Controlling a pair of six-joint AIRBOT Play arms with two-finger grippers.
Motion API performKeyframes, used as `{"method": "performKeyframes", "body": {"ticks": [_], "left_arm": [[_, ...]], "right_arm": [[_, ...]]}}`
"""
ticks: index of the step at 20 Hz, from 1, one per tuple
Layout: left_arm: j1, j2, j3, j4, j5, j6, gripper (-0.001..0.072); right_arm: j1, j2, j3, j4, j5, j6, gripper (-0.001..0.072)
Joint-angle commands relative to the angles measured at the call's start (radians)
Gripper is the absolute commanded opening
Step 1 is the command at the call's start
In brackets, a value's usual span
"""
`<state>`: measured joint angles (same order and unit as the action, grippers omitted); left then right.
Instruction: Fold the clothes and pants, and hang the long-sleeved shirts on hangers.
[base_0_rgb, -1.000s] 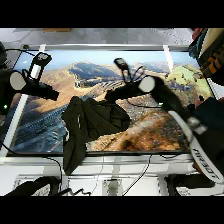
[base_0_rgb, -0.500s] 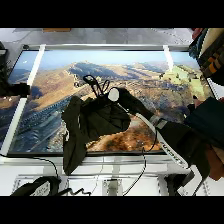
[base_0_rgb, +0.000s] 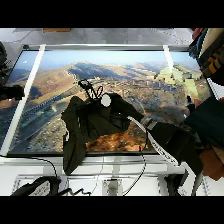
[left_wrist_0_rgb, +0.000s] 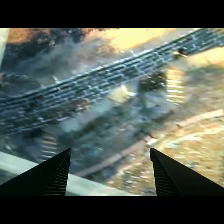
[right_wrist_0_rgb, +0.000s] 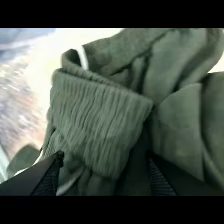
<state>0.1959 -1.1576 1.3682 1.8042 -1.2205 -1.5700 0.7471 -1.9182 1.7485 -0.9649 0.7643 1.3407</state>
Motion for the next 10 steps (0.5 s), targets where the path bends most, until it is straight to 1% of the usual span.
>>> {"method": "performKeyframes", "body": {"ticks": [1, 2, 3, 5, 6, 7, 8, 9, 10], "left_arm": [[0.002, -0.029, -0.001, -0.061, -0.005, -0.002, 0.0557], [-0.001, -0.039, -0.002, -0.085, -0.006, -0.002, 0.0557], [-0.001, -0.047, -0.003, -0.106, -0.006, -0.002, 0.0557], [-0.001, -0.059, -0.01, -0.139, -0.004, -0.002, 0.0557], [-0.001, -0.063, -0.014, -0.145, -0.003, -0.002, 0.0557], [-0.001, -0.066, -0.015, -0.145, -0.004, -0.002, 0.0557], [-0.001, -0.069, -0.015, -0.145, -0.004, -0.001, 0.0552], [-0.001, -0.071, -0.015, -0.145, -0.004, -0.001, 0.0521], [-0.001, -0.073, -0.015, -0.145, -0.004, -0.001, 0.0404]], "right_arm": [[-0.001, -0.021, 0.002, -0.007, -0.024, 0.044, 0.0594], [0.002, -0.028, 0.002, -0.005, -0.024, 0.061, 0.0587], [0.005, -0.034, 0.002, 0.002, -0.024, 0.063, 0.0562], [0.015, -0.048, 0.002, 0.005, -0.026, 0.063, 0.0555], [0.025, -0.054, 0.002, 0.002, -0.033, 0.062, 0.0533], [0.033, -0.056, 0.002, -0.007, -0.06, 0.06, 0.0387], [0.035, -0.055, 0.002, -0.016, -0.112, 0.054, 0.0184], [0.035, -0.053, 0.002, -0.018, -0.182, 0.055, 0.0046], [0.025, -0.048, 0.002, -0.025, -0.241, 0.055, 0.004]]}}
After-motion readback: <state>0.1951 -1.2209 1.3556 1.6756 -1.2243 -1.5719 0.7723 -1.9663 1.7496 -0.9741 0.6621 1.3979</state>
